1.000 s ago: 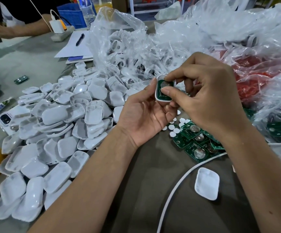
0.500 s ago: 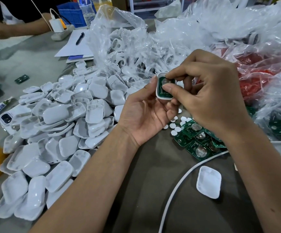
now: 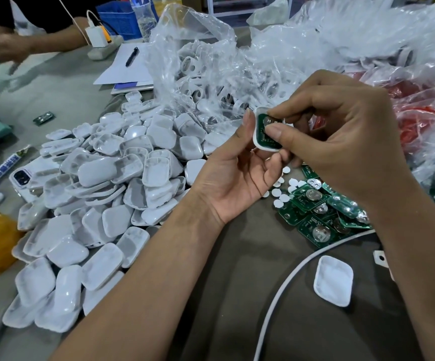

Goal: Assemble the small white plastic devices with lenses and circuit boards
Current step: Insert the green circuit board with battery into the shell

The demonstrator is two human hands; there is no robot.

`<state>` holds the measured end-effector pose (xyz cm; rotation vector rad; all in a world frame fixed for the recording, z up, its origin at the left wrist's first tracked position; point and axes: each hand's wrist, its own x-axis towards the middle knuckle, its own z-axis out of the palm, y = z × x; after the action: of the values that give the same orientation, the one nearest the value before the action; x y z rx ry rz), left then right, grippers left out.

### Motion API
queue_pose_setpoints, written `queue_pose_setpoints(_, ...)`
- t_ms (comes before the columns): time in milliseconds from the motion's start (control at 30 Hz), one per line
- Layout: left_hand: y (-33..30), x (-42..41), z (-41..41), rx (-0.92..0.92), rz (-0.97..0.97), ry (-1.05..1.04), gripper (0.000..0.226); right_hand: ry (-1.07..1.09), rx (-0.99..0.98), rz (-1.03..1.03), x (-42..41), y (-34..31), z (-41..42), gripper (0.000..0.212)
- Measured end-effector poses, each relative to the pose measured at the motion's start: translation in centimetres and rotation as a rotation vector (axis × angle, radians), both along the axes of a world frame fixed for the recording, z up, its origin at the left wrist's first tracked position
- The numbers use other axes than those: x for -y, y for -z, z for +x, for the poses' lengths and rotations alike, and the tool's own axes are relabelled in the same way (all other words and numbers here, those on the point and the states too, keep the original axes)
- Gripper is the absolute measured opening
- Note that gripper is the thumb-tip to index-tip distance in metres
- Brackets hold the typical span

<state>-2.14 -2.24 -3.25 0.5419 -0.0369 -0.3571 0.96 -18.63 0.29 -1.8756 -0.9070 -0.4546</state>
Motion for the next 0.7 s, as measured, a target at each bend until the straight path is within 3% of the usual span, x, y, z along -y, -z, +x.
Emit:
queue_pose_setpoints(167,0.13,-0.09,0.02,0.014,-0.014,0.037,0.054,-0.028,-0.029,-0.003,0.34,0.0,0.15,0.014)
queue_pose_setpoints(333,0.27,-0.1,-0.03,0.007,0.017,0.035,0.035,-0.04,-0.016,-0.024,0.44,0.05,0.34,0.014)
queue_pose_setpoints(633,0.22,-0.19,-0.07,0.021,-0.034,0.045,0.034,0.013,0.008,-0.011,0.23,0.25,0.32,0.019)
queue_pose_setpoints(700,0.17,-0.2,-0.12,0.04,-0.059,0.058,0.043,0.036,0.025,-0.005,0.22,0.22,0.18,0.021)
